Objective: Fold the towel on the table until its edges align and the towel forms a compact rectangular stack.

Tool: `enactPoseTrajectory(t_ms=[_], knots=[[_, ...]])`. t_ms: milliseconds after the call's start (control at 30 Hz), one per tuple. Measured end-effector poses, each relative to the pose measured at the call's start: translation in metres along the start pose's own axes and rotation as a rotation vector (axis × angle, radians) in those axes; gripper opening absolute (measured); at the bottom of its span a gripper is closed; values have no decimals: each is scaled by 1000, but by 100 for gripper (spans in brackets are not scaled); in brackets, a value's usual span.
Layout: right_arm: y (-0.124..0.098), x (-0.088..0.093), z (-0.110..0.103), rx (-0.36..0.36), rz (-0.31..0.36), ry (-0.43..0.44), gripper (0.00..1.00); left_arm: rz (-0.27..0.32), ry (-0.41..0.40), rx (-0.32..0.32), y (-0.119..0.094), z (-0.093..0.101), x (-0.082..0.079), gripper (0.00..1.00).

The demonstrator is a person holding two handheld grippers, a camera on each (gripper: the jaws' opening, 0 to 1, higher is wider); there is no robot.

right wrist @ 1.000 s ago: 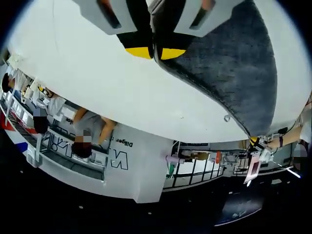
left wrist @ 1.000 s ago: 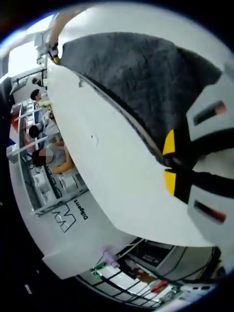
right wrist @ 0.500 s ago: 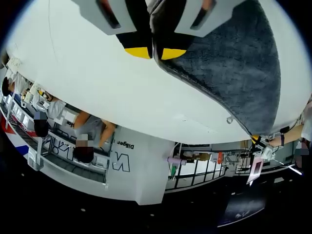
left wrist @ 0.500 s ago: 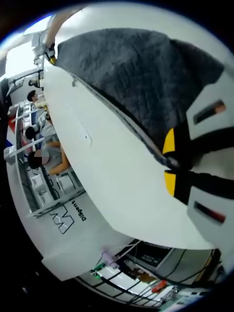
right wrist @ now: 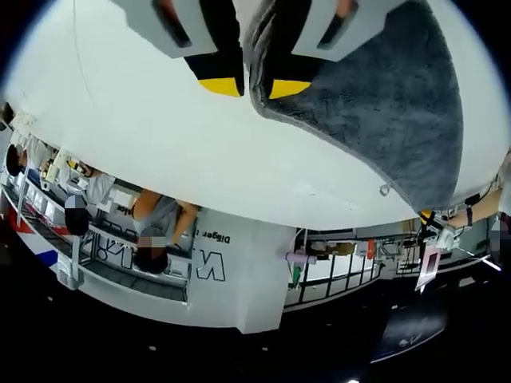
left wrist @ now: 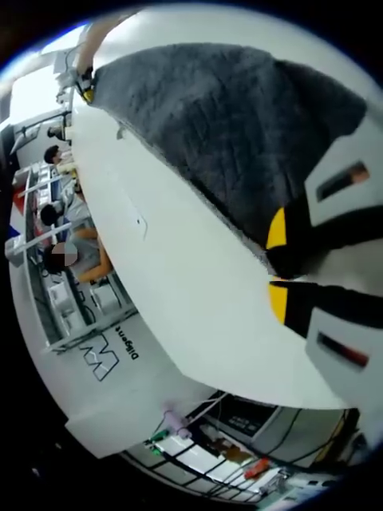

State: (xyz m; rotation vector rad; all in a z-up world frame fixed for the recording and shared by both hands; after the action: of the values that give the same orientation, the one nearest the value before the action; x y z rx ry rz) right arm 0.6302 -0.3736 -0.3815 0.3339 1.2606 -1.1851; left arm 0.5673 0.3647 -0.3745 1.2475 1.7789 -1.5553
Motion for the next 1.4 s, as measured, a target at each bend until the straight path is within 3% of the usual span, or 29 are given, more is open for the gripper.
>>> enactPoseTrajectory(t_ms=[200,333,600,800,1067,1233,1400], knots=[[-8,0,5,43,8,12,19,19,-30,-22,-10,-5,-1,19],[-12,-3,12,89,10,-16,29,30,-32,-26,-16,-5,-3,21],[-30,-18,30,243,45,-33,38,49,-20,-50,-34,-7,-9,21],[-32,-21,29,241,35,-30,39,65,-25,-63,-47,-11,-11,21],[-36,-23,32,238,64,61,39,81,-23,-63,-61,-13,-11,21],[-42,-23,33,237,66,56,39,84,-19,-59,-64,-14,-11,21],[-47,-24,31,218,91,104,39,90,-21,-57,-66,-13,-10,21]])
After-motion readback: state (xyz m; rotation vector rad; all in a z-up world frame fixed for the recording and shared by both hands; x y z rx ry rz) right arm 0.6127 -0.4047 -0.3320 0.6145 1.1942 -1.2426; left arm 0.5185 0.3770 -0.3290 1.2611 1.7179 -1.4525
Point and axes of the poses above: the point that each gripper's makers call its tool centre point, and the gripper's own axes: y roughly forward along the fingers, z roughly to its right, x roughly out of its underside, the point moved 3 cm from there along -y, roughly backward along the fingers, and after that the axes turned 13 degrees about -y, right-handed, at the moved point
